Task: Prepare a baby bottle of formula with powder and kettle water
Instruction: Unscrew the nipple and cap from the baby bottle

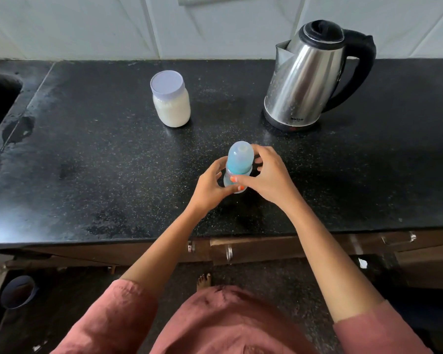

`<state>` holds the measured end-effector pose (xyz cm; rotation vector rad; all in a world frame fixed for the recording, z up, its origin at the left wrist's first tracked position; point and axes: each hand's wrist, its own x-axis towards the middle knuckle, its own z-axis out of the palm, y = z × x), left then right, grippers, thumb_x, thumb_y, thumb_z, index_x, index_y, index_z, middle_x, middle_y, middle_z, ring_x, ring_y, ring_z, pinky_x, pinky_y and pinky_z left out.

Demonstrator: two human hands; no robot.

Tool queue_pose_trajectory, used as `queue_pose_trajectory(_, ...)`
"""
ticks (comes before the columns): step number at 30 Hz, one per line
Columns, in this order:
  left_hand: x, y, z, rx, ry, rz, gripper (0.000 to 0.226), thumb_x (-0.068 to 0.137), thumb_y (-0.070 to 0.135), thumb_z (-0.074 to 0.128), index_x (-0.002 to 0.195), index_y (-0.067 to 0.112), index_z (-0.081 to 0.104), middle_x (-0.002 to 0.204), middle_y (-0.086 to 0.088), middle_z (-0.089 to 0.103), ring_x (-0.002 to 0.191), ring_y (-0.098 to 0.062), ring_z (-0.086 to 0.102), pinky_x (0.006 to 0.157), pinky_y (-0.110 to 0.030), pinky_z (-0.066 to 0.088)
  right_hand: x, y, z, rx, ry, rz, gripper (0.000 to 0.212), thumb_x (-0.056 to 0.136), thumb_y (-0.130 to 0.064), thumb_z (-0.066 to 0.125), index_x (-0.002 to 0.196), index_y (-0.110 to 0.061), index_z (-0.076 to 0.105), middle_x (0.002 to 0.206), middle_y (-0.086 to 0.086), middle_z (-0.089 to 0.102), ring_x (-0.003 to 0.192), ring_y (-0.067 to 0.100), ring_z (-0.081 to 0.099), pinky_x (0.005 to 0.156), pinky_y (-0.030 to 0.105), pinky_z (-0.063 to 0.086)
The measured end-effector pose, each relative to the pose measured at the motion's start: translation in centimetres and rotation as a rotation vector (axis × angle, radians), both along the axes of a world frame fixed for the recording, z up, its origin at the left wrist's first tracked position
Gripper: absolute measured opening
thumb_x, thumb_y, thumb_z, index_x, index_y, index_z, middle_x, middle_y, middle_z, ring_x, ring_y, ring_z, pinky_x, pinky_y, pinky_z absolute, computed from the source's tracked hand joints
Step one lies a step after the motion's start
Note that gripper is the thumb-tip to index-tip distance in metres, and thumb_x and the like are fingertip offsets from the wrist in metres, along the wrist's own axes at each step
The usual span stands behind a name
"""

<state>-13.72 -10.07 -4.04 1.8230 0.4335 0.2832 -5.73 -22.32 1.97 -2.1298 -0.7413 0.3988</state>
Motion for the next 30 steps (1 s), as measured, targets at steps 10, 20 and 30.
queue_pose_trajectory(10, 0.5, -1.0, -0.3, 0.016, -0.052, 0.111, 0.053, 0.072, 0.007, 0.077, 0.120, 0.009, 0.055, 0.101, 0.015, 0.060, 0.091, 0.010, 0.058, 0.082, -0.008, 0.044, -0.4, 1.8, 0.0, -0.062, -0.079, -0.153, 0.061, 0.065, -0.025, 0.079, 0.119, -0.010, 0.054, 0.116, 0.007, 0.050, 0.112, 0.021, 0.048, 0.089, 0.031, 0.043)
queue_pose_trajectory(20, 0.6, -0.4, -0.6, 0.021, -0.064, 0.066, 0.056, 0.070, 0.008, 0.079, 0.121, 0.010, 0.057, 0.100, 0.020, 0.060, 0.092, 0.015, 0.057, 0.084, -0.010, 0.044, 0.1, 1.5, 1.1, -0.071, -0.096, -0.092, 0.044, 0.061, -0.021, 0.083, 0.097, -0.007, 0.062, 0.094, -0.001, 0.050, 0.085, 0.010, 0.049, 0.063, 0.016, 0.037)
queue_pose_trajectory(30, 0.4, 0.1, -0.5, -0.009, -0.048, 0.017, 0.058, 0.070, 0.010, 0.080, 0.123, 0.006, 0.057, 0.104, 0.010, 0.066, 0.096, 0.008, 0.060, 0.088, -0.015, 0.046, 1.6, 1.5, 0.9, -0.034, -0.083, 0.087, 0.047, 0.056, -0.019, 0.085, 0.098, -0.011, 0.065, 0.097, -0.003, 0.060, 0.086, 0.009, 0.056, 0.064, 0.008, 0.042)
